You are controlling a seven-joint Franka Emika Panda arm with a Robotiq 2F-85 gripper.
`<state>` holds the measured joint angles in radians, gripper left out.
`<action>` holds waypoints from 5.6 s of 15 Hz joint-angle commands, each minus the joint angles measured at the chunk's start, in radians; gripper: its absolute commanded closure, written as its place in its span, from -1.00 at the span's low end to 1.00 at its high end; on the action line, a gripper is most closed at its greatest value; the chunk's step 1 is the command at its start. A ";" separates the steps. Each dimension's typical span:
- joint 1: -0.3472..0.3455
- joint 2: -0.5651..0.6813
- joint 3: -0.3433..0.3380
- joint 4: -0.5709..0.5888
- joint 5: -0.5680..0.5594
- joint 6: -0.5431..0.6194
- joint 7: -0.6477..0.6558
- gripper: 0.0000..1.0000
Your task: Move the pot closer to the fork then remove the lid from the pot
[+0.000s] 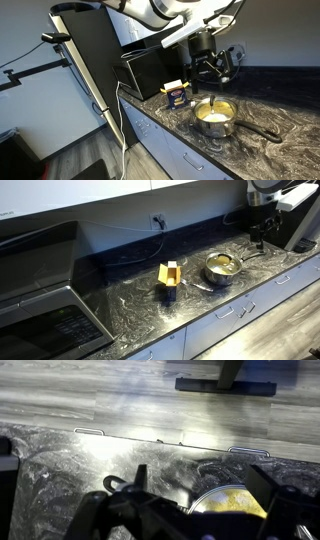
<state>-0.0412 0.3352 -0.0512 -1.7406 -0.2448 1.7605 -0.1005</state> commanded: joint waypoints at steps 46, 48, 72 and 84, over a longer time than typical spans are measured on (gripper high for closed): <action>-0.123 0.090 0.142 -0.119 0.361 0.610 -0.515 0.93; -0.120 0.067 0.141 -0.128 0.360 0.613 -0.509 0.93; -0.235 0.099 -0.006 0.069 0.485 0.648 -0.200 0.93; -0.327 0.393 -0.029 0.361 0.506 0.617 0.001 0.93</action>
<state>-0.3621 0.6604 -0.0800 -1.4795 0.2532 2.4052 -0.1465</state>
